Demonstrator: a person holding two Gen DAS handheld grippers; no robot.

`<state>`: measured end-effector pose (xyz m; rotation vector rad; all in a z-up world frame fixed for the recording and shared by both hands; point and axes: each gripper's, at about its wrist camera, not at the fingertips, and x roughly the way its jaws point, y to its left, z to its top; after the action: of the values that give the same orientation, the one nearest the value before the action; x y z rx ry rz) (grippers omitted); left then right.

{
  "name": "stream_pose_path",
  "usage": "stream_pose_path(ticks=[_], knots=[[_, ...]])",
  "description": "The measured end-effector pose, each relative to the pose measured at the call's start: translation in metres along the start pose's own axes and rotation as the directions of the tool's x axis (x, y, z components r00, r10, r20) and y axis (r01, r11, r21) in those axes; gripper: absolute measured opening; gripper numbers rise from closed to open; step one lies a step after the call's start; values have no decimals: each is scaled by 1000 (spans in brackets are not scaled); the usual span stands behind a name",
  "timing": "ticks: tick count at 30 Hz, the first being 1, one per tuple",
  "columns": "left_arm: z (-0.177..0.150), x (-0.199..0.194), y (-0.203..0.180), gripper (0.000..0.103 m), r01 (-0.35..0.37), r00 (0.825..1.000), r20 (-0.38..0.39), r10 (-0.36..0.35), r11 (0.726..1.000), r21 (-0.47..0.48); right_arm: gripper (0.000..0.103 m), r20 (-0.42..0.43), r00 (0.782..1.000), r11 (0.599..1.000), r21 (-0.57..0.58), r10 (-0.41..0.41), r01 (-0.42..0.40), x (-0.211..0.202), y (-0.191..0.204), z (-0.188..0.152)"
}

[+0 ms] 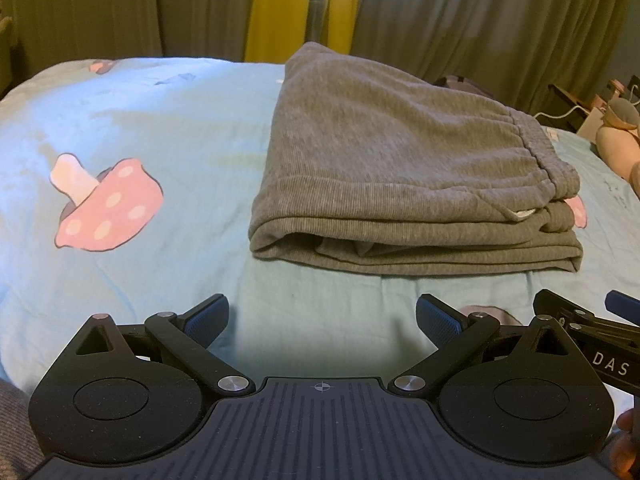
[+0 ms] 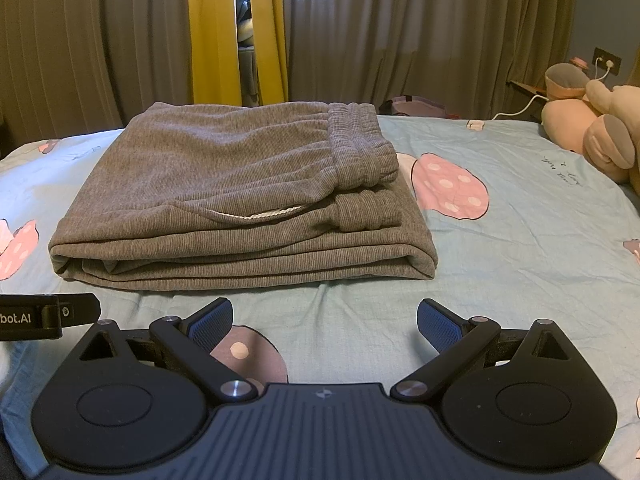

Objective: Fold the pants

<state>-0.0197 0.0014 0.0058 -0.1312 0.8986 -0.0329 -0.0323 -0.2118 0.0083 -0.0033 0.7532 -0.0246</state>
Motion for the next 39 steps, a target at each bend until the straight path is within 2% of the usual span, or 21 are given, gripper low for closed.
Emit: stream_pose_path(ticks=[39], knots=[[-2,-1,-2,102,3,1000,0,-3,1000,13,99,1,1000,1000,-8,-4,4,-1,1,0]])
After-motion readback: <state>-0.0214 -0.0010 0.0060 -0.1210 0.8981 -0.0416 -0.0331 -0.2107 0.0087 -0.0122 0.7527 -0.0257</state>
